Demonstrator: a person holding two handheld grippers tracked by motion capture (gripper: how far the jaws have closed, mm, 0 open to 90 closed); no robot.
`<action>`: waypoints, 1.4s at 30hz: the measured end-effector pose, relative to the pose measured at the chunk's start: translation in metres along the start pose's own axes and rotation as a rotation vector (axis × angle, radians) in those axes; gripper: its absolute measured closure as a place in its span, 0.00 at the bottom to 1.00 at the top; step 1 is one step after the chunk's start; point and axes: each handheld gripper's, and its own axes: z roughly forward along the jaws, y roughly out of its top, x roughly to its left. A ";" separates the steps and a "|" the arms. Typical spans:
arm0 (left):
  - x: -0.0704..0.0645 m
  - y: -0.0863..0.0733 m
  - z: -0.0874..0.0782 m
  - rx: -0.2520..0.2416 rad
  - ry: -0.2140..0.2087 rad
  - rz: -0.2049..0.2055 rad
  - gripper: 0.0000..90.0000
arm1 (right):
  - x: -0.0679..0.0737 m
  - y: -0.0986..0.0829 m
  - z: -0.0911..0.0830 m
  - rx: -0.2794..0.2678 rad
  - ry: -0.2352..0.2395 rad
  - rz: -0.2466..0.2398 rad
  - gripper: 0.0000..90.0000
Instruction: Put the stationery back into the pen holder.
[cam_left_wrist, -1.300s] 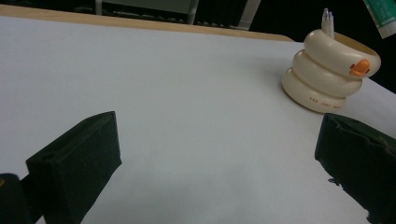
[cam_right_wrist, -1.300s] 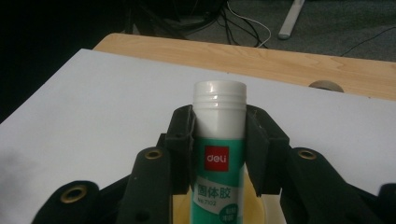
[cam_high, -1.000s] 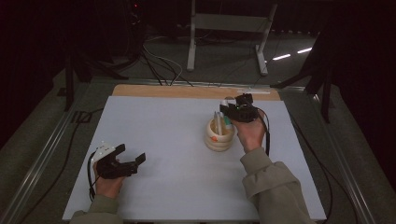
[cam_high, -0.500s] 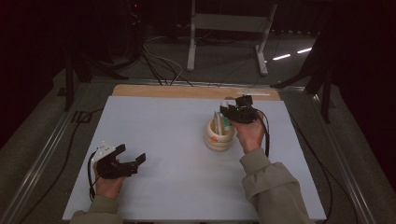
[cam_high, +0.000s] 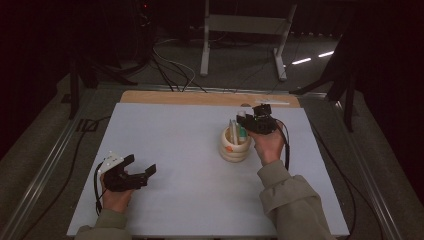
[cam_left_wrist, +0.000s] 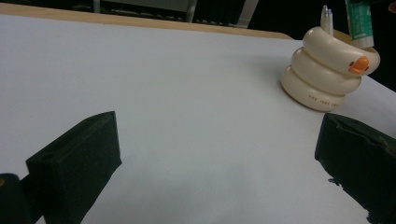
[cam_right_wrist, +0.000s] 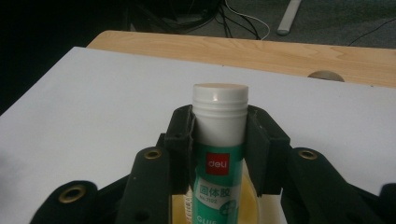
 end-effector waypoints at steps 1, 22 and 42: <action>0.000 0.000 0.000 -0.001 0.000 0.000 0.01 | 0.000 -0.001 0.000 0.001 0.000 0.000 0.72; 0.000 0.000 0.001 0.002 0.000 -0.001 0.01 | -0.005 -0.007 0.001 0.006 -0.008 -0.013 0.72; -0.001 0.000 0.002 0.009 -0.002 0.002 0.01 | -0.004 -0.013 0.006 0.036 -0.027 -0.056 0.72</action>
